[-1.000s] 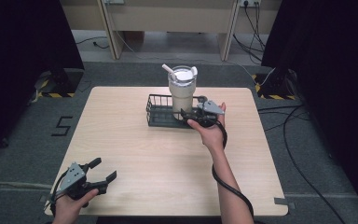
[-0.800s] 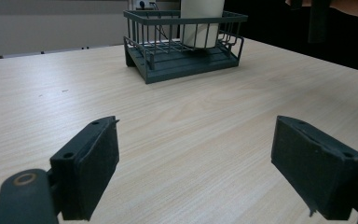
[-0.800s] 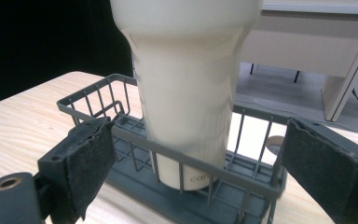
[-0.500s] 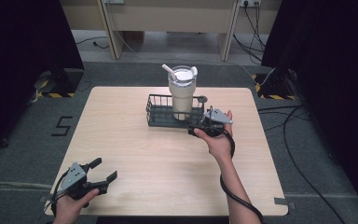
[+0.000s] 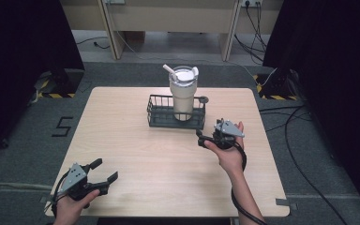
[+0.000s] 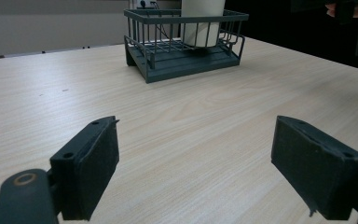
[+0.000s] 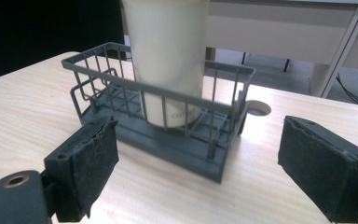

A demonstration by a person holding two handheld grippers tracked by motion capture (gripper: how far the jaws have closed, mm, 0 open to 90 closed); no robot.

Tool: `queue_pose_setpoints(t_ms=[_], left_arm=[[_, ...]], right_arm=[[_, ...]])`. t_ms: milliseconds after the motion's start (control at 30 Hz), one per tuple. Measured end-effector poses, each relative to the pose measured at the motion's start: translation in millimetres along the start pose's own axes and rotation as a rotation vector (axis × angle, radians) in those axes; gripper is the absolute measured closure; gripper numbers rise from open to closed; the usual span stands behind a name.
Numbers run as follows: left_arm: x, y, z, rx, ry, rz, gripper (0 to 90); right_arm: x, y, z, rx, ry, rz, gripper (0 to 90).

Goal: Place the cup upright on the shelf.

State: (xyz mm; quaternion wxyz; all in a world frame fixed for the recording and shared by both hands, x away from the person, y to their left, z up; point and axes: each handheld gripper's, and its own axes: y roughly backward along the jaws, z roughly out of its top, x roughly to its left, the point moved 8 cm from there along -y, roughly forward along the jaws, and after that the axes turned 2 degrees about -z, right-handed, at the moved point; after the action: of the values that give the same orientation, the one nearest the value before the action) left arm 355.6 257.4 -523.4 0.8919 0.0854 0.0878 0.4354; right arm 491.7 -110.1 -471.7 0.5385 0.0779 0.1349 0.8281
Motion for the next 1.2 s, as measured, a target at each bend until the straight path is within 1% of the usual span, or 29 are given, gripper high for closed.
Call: queue_pose_setpoints(t_ms=[233,367,433,567,700,867,1200], left_arm=[[0.1,-0.2,-0.2,0.0,-0.001,0.002,14.5],[0.3,0.0,-0.2,0.0,-0.001,0.003,14.5],[0.2,0.1,-0.1,0.0,-0.001,0.003,14.5],[0.4,0.2,-0.1,0.001,-0.002,0.004,14.5],[0.5,0.3,-0.2,0.001,-0.001,0.005,14.5],[0.3,0.1,-0.2,0.001,-0.002,0.006,14.5],[0.9,0.6,-0.2,0.001,-0.002,0.009,14.5]], right_arm=[[-1.4,16.6,-13.7,0.007,-0.015,-0.009,12.9],[-2.4,23.4,-22.5,0.017,-0.025,-0.013,13.1],[-3.9,26.2,-26.5,0.022,-0.02,-0.019,13.1],[-6.3,31.5,-33.9,0.033,-0.027,-0.027,13.3],[-8.5,37.3,-39.3,0.041,-0.036,-0.035,13.4],[-12.7,45.3,-45.2,0.048,-0.03,-0.047,13.6],[-21.6,59.8,-55.1,0.063,-0.035,-0.075,14.1]])
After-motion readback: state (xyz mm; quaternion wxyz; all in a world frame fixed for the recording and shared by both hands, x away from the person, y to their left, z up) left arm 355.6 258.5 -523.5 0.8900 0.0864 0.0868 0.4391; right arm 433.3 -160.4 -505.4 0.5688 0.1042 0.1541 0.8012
